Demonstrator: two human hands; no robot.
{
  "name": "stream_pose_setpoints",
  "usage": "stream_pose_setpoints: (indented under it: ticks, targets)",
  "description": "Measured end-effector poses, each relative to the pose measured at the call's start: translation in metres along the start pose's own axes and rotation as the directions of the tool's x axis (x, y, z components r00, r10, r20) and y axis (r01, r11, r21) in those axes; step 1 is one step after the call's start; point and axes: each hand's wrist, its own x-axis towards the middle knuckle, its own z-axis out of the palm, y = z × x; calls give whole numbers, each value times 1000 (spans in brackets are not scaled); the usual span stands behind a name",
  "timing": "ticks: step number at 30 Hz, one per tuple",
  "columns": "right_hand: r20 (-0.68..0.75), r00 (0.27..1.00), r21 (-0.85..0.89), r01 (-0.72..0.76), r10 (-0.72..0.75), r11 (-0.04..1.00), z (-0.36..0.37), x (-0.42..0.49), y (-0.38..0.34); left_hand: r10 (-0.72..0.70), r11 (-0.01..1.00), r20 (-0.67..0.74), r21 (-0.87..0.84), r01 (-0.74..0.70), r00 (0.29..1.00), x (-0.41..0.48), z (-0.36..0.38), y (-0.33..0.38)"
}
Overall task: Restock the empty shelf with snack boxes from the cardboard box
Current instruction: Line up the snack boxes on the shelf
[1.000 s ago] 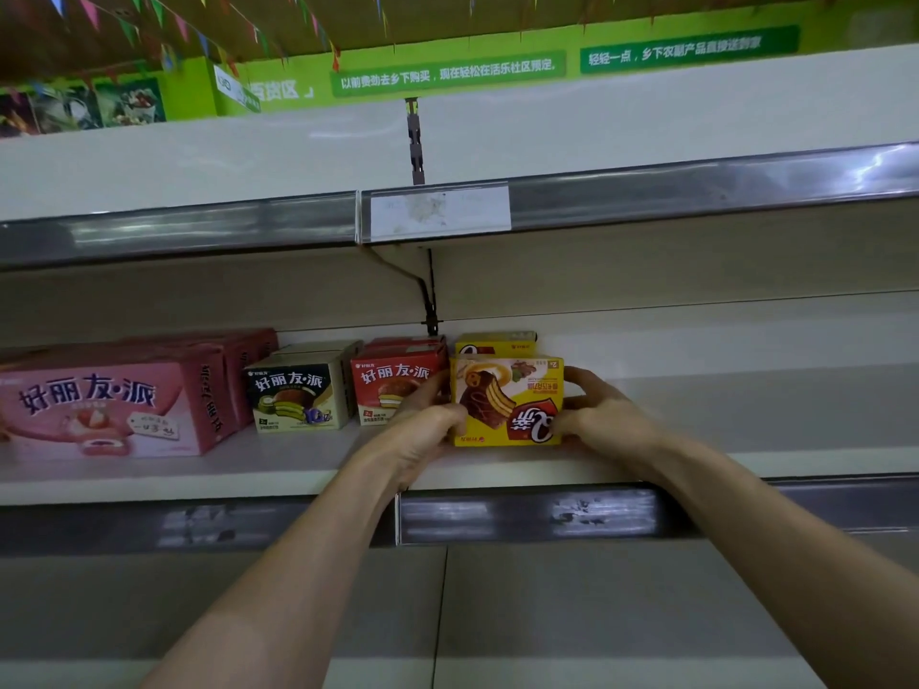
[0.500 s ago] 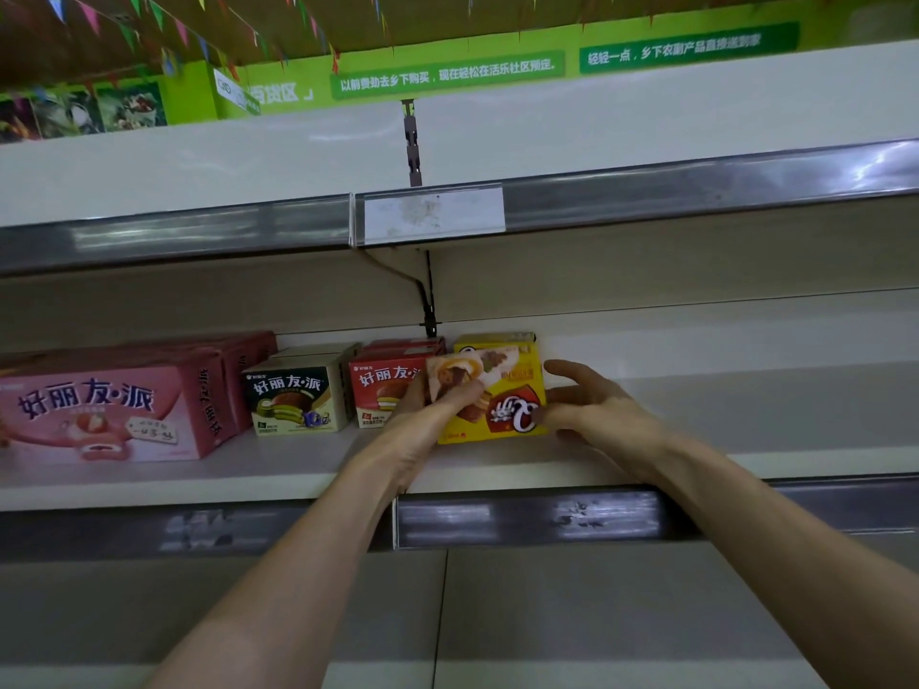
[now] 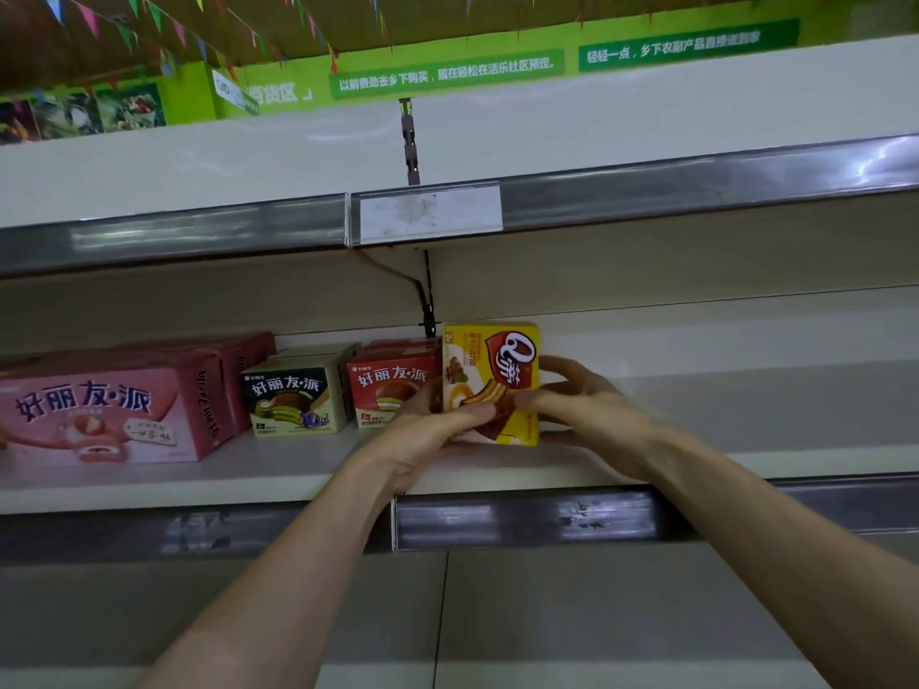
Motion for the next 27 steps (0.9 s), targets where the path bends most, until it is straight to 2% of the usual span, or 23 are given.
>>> stream_pose_setpoints:
  ticks: [2, 5, 7, 10, 11, 12, 14, 15, 17, 19, 21, 24, 27]
  targets:
    - [58, 998, -49, 22, -19, 999, -3, -2, -9, -4, 996, 7, 84, 3, 1000, 1, 1, -2]
    - [-31, 996, -262, 70, -81, 963, -13, 7, -32, 19, 964, -93, 265, 7, 996, 5, 5, -4]
    - [-64, 992, -451, 67, -107, 890, -18, 20, -45, 77, 930, -166, 366, -11, 983, 8, 4, -6]
    - [30, 998, -639, 61, -55, 767, -14, 40, -53, 232, 902, -180, 407, -142, 956, 12, 2, -12]
    - [70, 997, -680, 77, -40, 729, -9, 45, -55, 295, 847, -205, 507, -156, 933, 14, 0, -12]
    - [103, 994, -719, 96, -30, 689, -4, 50, -56, 361, 747, -216, 650, -143, 907, 15, -1, -9]
    - [138, 990, -779, 126, -28, 614, 5, 58, -59, 528, 404, -133, 908, -110, 838, 16, -2, -1]
    - [144, 989, -800, 137, -35, 584, 6, 61, -59, 568, 243, -62, 965, -96, 821, 18, -1, 3]
    - [150, 987, -826, 153, -51, 542, 6, 67, -57, 558, 18, 31, 999, -50, 829, 23, 3, 12]
    - [148, 987, -850, 162, -69, 501, 4, 70, -54, 489, -96, 48, 995, -1, 871, 32, 4, 18]
    - [120, 986, -873, 161, -117, 460, 1, 72, -49, 426, -159, 62, 987, 7, 903, 41, 3, 20]
    - [4, 996, -855, 49, -89, 517, -4, 67, -34, 391, -234, 128, 972, -37, 911, 50, 4, 20]
    - [-39, 999, -818, -53, 37, 572, -8, 66, -21, 367, -228, 122, 973, -38, 922, 58, 7, 16]
